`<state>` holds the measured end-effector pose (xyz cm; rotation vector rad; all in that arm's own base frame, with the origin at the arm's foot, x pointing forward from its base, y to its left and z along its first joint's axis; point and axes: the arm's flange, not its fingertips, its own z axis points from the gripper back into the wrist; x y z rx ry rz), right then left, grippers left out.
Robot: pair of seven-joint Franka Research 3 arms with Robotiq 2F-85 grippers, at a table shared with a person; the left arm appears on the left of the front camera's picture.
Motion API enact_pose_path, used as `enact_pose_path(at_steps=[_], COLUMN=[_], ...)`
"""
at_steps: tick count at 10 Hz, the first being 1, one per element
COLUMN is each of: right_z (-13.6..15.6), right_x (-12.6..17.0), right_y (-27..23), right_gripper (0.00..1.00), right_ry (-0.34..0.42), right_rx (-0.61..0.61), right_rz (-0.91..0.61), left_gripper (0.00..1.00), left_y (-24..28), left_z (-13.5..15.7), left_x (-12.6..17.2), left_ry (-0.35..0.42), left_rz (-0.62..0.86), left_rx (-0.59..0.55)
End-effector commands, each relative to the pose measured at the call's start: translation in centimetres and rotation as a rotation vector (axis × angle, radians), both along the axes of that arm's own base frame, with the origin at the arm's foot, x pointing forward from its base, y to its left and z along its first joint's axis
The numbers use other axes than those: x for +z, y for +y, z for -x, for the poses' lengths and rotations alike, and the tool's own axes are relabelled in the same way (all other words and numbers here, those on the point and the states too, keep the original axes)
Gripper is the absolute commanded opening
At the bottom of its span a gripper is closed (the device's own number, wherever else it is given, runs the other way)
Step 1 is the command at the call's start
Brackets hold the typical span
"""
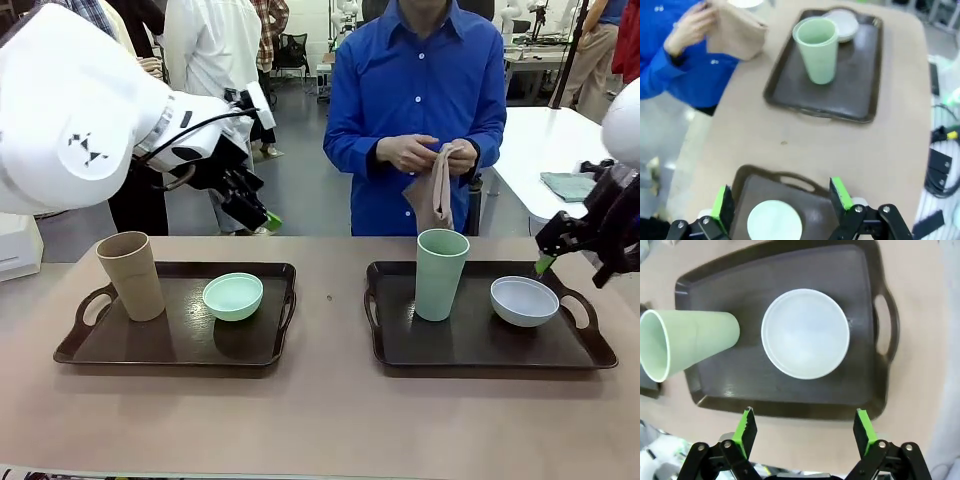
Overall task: Set up a tray with a mat and arrange the tableware.
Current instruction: Pick up the Picnic Bowl and Reusable plastic cup from the Handle tray in front of the human's position and hold them in the air.
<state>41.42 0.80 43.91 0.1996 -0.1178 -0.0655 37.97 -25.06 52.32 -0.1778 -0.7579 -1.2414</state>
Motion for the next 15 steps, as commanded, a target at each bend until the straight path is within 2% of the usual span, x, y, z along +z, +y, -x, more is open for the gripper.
enact_pose_path(at_steps=[1, 4, 6, 7, 8, 9, 13, 14, 15], right_z=[-1.7, -3.4, -3.8, -3.9, -4.0, -3.3, -3.3, -3.4, -4.5], right_x=[-1.2, -2.3, -2.6, -2.8, -2.6, -2.8, -2.8, -2.7, -3.5], right_y=[0.4, 1.3, 1.4, 1.2, 1.0, 0.8, 0.8, 0.8, 0.8], right_gripper=[1.00, 1.00, 1.00, 1.00, 1.00, 1.00, 1.00, 1.00, 1.00], right_ry=[-0.040, -0.031, -0.028, -0.024, -0.016, -0.020, -0.020, -0.019, -0.018], right_rx=[0.062, 0.049, 0.038, 0.025, 0.006, 0.055, 0.055, 0.044, 0.047], right_rz=[0.072, 0.130, 0.134, 0.122, 0.103, 0.108, 0.108, 0.106, 0.105], left_gripper=[1.00, 1.00, 1.00, 1.00, 1.00, 1.00, 1.00, 1.00, 1.00], left_y=[-1.8, -7.0, -10.6, -11.5, -11.9, -11.2, -11.2, -11.9, -11.9], left_z=[-4.7, -9.0, -11.7, -12.5, -12.6, -10.9, -10.9, -11.6, -12.5], left_x=[-0.2, -1.7, -3.5, -3.9, -4.0, -4.2, -4.2, -4.0, -5.3], left_ry=[0.062, 0.031, 0.074, 0.116, 0.122, 0.084, 0.084, 0.093, 0.147], left_rz=[-0.025, -0.039, -0.029, -0.024, -0.040, -0.021, -0.021, -0.006, 0.065], left_rx=[-0.166, -0.388, -0.478, -0.475, -0.431, -0.456, -0.456, -0.466, -0.500])
